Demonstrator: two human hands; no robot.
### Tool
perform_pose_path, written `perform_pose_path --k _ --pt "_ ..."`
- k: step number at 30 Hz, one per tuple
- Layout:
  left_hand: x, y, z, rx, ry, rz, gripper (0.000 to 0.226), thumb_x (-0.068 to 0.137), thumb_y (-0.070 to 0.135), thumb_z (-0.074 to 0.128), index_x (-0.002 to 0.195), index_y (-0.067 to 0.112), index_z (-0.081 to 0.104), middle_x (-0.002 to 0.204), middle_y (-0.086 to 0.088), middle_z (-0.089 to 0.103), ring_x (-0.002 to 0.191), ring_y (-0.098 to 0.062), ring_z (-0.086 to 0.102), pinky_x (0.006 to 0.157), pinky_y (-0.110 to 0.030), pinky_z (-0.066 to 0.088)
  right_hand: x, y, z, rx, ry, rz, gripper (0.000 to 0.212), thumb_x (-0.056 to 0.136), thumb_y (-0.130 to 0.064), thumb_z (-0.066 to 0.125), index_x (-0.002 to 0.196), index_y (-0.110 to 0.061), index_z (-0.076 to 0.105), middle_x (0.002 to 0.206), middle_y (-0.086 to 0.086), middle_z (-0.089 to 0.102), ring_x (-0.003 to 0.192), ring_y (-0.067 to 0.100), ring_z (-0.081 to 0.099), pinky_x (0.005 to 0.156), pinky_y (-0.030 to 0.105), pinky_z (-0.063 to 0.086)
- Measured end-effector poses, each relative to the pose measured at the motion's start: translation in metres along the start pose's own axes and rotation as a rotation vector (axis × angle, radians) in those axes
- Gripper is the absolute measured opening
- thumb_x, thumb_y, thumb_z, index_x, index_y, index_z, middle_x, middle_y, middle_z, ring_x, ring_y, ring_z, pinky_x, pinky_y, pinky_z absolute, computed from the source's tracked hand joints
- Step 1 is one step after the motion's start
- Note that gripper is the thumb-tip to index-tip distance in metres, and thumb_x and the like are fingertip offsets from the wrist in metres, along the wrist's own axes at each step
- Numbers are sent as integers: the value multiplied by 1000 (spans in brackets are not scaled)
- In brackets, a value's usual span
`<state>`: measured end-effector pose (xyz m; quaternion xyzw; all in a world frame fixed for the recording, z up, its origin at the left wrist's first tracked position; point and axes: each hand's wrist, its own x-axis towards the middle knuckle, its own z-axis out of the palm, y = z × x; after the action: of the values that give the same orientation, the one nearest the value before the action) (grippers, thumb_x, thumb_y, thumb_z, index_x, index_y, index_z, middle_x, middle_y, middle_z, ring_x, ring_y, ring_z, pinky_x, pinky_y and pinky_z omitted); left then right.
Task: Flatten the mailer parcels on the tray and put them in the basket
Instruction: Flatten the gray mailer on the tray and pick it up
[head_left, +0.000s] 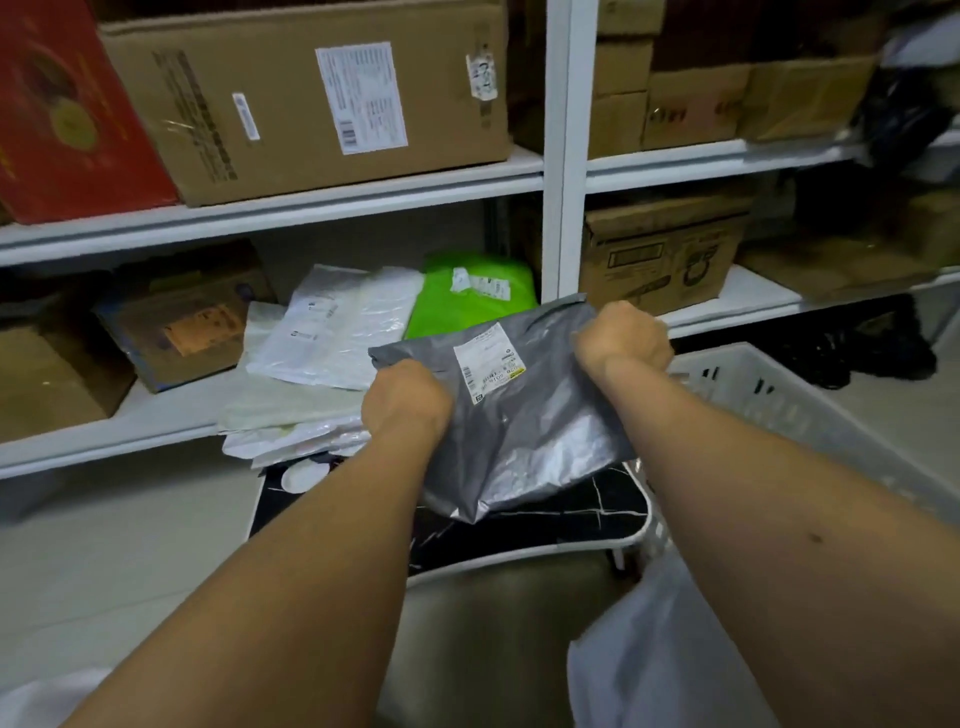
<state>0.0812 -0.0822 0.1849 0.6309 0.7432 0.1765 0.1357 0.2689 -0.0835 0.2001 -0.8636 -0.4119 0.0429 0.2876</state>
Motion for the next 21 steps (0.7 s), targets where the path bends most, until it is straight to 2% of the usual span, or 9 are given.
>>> perform_pose_path --k 4,7,13,18,20,21 --pt "8 54 21 5 -34 95 42 94 20 47 129 -4 51 133 -22 53 123 -37 51 97 -40 43 47 32 -23 -87 38 57 32 93 -26 55 121 -11 61 126 12 59 123 31 44 90 37 40" --pt "15 93 46 -7 -92 155 38 95 22 47 125 0 56 131 -20 55 121 -37 52 95 -40 44 82 62 -32 -160 42 103 37 91 -24 61 124 -8 59 129 15 58 124 33 47 93 39 43" --pt "22 170 120 3 -238 279 33 93 16 48 120 1 59 127 -19 58 117 -36 55 91 -39 46 146 141 -26 -236 20 218 33 95 -19 54 126 -6 58 130 17 58 120 35 55 93 40 47" --pt "28 211 182 32 -351 383 26 91 14 47 102 -1 65 108 -17 66 99 -32 62 74 -34 45 178 198 -4 -265 -38 294 39 94 -20 53 130 -4 54 134 17 54 124 35 51 98 40 45" --pt "31 226 209 138 -393 488 25 92 11 45 101 -1 65 107 -15 65 91 -28 60 70 -30 41 189 222 9 -287 -64 310 41 95 -23 50 131 -2 52 135 19 52 125 35 51 99 40 44" --pt "31 233 223 213 -430 558 25 93 9 44 103 -1 65 109 -14 65 94 -26 60 70 -29 40 195 235 17 -303 -79 319 43 96 -24 49 132 -2 51 135 20 52 124 35 51 98 39 44"
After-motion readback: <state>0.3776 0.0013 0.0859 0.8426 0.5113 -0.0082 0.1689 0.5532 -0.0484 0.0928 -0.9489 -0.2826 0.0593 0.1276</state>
